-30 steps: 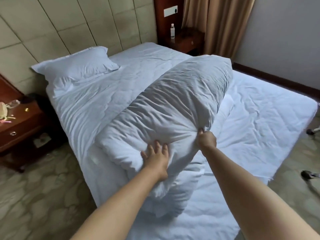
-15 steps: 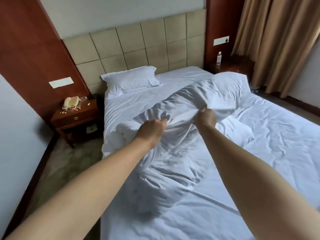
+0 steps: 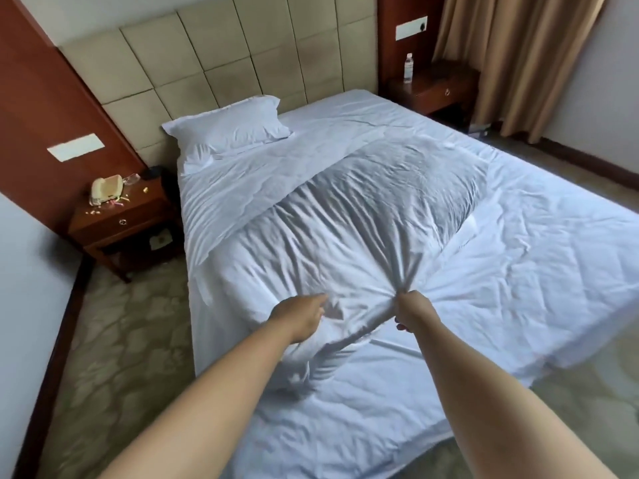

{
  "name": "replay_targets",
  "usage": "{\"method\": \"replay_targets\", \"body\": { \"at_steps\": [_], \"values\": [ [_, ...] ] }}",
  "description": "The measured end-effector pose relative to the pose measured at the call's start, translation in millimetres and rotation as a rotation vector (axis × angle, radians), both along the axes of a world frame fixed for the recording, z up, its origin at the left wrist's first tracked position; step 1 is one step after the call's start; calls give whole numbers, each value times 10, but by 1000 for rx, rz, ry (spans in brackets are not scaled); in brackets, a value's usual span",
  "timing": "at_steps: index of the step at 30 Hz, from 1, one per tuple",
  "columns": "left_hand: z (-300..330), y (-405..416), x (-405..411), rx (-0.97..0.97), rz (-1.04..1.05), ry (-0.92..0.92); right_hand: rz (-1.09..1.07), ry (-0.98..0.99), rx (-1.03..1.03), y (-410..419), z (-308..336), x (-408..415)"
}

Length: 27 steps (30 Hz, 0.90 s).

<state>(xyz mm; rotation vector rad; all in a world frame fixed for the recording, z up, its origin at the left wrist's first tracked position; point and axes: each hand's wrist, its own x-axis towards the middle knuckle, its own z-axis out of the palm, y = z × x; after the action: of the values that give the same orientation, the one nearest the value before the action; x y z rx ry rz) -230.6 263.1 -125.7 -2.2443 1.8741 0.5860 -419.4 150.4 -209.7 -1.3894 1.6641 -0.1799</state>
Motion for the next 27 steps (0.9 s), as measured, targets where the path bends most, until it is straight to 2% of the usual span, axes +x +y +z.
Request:
{"method": "replay_targets", "body": {
  "at_steps": [3, 6, 8, 10, 12, 15, 20, 22, 24, 27],
  "values": [
    [52, -192, 175, -37, -17, -117, 69, 33, -66, -91, 170, 115],
    [14, -244, 341, 46, -5, -66, 150, 181, -141, -95, 488, 220],
    [-41, -247, 430, 52, -34, -71, 205, 325, -271, -98, 681, 319],
    [-65, -303, 495, 36, -48, -49, 276, 386, -422, -128, 793, 441],
    [-30, -406, 522, -1, -22, -4, 380, 391, -525, -193, 832, 560],
    [14, -572, 527, -72, 89, 52, 569, 390, -563, -306, 797, 655],
    [-10, -900, 477, -259, 138, -123, 741, 404, -652, -710, 739, 674],
    [-33, -1080, 458, -322, 189, -141, 791, 383, -731, -963, 742, 691],
    [-50, -1267, 417, -333, 295, -90, 828, 350, -820, -1244, 742, 710],
    [-28, -1588, 303, -302, 440, -124, 895, 275, -884, -1665, 762, 737]
  ]
}}
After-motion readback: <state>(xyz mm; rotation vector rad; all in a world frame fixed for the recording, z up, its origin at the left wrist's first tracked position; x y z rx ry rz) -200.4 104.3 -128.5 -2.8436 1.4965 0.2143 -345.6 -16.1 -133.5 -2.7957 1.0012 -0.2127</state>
